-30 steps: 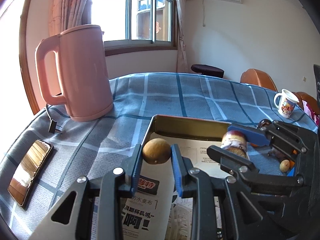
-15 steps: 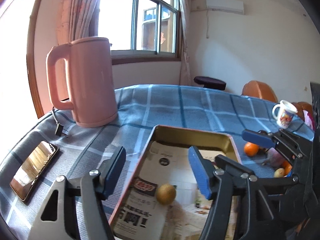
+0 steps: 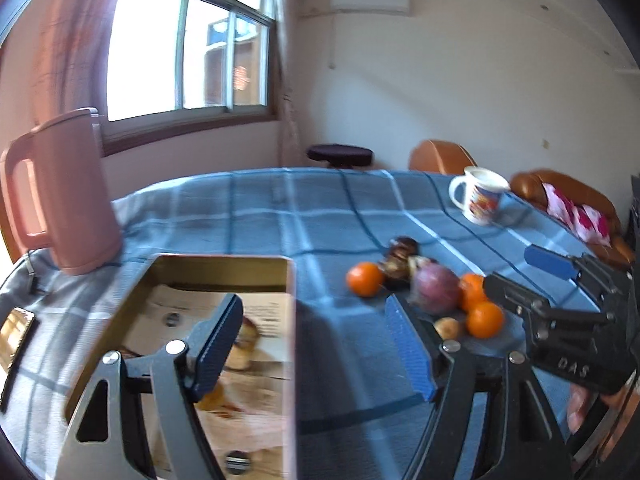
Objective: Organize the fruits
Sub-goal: 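Move both grippers back to the fruit pile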
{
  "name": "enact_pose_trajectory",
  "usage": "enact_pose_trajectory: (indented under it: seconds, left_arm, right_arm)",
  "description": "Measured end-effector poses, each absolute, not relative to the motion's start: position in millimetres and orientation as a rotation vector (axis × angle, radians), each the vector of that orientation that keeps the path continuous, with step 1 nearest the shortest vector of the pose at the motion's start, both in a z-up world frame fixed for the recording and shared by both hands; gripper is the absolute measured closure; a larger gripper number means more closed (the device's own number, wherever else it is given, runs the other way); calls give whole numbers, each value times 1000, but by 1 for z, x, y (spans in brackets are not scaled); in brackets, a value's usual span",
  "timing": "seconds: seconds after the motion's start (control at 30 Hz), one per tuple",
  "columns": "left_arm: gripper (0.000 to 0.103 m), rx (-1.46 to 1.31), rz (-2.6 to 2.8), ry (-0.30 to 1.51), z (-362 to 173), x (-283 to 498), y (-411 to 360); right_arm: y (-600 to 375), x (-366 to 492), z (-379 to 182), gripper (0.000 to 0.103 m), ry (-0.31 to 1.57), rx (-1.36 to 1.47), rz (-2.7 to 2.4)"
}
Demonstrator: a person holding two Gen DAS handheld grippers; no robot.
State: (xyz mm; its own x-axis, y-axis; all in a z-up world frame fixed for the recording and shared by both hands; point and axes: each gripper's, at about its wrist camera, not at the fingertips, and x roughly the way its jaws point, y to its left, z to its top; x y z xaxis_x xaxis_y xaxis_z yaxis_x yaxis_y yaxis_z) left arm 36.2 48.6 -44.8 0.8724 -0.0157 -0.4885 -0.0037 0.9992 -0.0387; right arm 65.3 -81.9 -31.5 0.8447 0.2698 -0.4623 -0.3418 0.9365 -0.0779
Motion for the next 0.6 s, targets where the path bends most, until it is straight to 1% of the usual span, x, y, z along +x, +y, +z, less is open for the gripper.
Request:
enact_pose_trajectory:
  seconds: [0.27, 0.37, 0.47, 0.53, 0.6]
  left_arm:
    - [27, -7, -54, 561, -53, 52, 26]
    - [27, -2, -66, 582, -55, 61, 21]
    - [27, -4, -86, 606, -58, 66, 15]
    - [27, -9, -98, 618, -59, 70, 12]
    - [27, -8, -108, 634, -61, 74, 9]
  right_arm:
    - [-97, 84, -57, 29, 623, -135, 328]
    - [-97, 86, -62, 31, 652, -133, 342]
    - [-96, 92, -67, 37, 697, -133, 361]
    - [-96, 98, -72, 39, 743, -118, 379]
    - [-97, 103, -75, 48, 777, -101, 395]
